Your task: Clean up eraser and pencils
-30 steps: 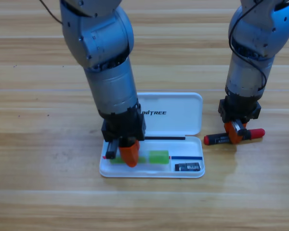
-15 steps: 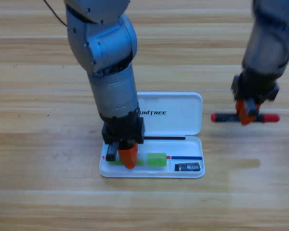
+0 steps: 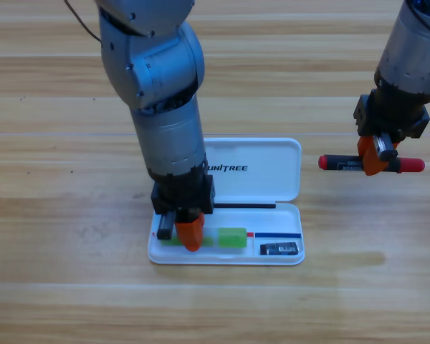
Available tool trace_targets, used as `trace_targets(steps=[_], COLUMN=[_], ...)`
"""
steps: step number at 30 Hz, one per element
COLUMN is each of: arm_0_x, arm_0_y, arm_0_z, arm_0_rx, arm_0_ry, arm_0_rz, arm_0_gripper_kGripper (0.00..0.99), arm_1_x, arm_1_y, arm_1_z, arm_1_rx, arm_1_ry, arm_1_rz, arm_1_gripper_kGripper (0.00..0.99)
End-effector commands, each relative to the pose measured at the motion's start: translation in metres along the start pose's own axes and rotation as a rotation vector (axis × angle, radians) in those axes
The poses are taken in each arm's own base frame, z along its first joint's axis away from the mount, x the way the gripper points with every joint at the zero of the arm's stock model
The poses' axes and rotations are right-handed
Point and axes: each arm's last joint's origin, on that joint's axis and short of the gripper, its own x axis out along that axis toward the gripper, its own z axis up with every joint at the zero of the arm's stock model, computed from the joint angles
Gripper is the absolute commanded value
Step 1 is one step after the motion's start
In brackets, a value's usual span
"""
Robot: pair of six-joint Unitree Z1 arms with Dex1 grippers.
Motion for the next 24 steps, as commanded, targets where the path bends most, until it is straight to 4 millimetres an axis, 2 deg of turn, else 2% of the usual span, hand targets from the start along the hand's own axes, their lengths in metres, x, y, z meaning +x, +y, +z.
trace_targets(steps=[1,2,4,10,16,18,19,21,24], arm_0_x=[0.022,0.023,0.022,0.019,0.014,-0.003,-0.018,-0.055,-0.112], arm_0_y=[-0.004,-0.004,-0.003,-0.003,-0.005,-0.008,-0.012,-0.020,-0.032], arm_0_z=[0.006,0.006,0.005,0.006,0.004,0.003,0.002,-0.006,-0.035], arm_0_rx=[-0.005,-0.006,-0.013,-0.020,-0.024,-0.022,-0.018,-0.014,-0.046], arm_0_ry=[0.048,0.051,0.052,0.048,0.050,0.036,0.019,-0.033,-0.128], arm_0_rz=[-0.040,-0.042,-0.041,-0.038,-0.036,-0.024,-0.009,0.039,0.134], arm_0_gripper_kGripper=[0.857,0.942,0.982,0.990,0.990,0.990,0.990,0.990,0.990], arm_1_x=[-0.004,-0.004,-0.004,-0.010,-0.035,-0.038,-0.038,-0.035,-0.024], arm_1_y=[0.011,0.012,0.012,0.018,0.051,0.061,0.065,0.071,0.074], arm_1_z=[-0.003,-0.003,-0.003,0.000,0.018,0.029,0.035,0.050,0.077], arm_1_rx=[0.004,0.003,0.001,-0.006,-0.062,-0.080,-0.086,-0.101,-0.119], arm_1_ry=[0.005,0.006,0.007,-0.001,-0.041,-0.046,-0.046,-0.041,-0.026], arm_1_rz=[0.026,0.027,0.029,0.024,0.055,0.057,0.060,0.068,0.084], arm_1_gripper_kGripper=[0.000,0.000,0.000,0.000,0.000,0.000,0.000,0.000,0.000])
